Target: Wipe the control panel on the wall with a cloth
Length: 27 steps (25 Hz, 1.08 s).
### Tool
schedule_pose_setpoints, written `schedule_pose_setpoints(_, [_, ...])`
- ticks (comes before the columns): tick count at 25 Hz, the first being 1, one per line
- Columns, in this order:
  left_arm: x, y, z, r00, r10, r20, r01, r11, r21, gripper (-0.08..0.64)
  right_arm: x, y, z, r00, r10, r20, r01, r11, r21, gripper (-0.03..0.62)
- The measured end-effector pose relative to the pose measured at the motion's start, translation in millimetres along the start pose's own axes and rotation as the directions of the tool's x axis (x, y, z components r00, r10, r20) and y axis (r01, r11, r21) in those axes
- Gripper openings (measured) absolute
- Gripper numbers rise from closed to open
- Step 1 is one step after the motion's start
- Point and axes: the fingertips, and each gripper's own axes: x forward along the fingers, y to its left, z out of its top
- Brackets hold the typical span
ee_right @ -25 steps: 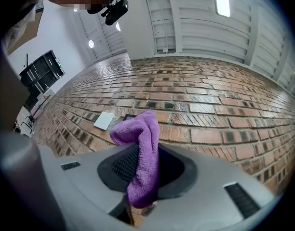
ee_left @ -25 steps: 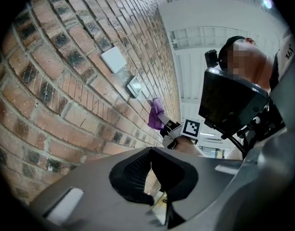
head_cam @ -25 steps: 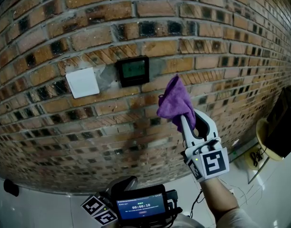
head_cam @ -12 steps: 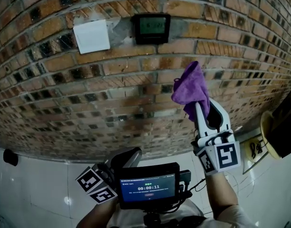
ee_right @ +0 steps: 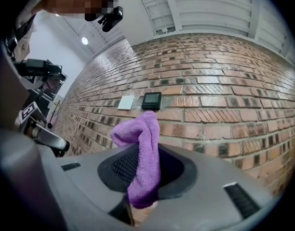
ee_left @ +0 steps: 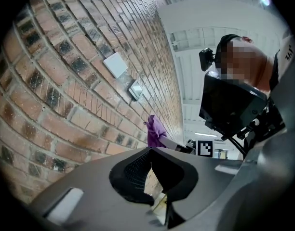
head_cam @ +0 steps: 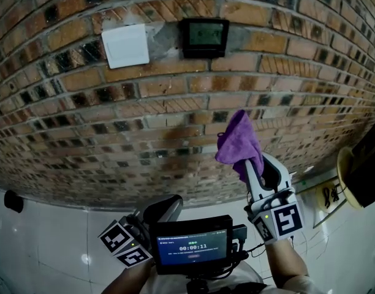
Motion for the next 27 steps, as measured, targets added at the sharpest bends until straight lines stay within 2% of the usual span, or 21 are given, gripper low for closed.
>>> schedule_pose_setpoints(5, [-4,-2,2,1.0,0.002,0.002,-0.002,1.0,0.003,-0.012,-13,10,-14,0.999,0.02,-0.046,-0.021,1.0,-0.004,0.104])
schedule_pose_setpoints(14, [-1,-10,7,1.0,-0.022,-0.008,0.022,1.0,0.015,-0.012,-18,10,-10,0.999,0.016,-0.043,-0.015,1.0,0.011,0.103])
schedule_pose_setpoints(22, [-3,-12,1,1.0,-0.017,-0.019,0.017,1.0,0.001,-0.012,-16,19,-12,0.998,0.045,-0.048,-0.044,0.999,0.007,0.101])
schedule_pose_setpoints(27, [-3,-13,-3,1.0,-0.012,-0.023,0.012,1.0,-0.007,-0.012,-17,21,-22,0.994,0.063,-0.086,-0.063,0.998,0.004,0.101])
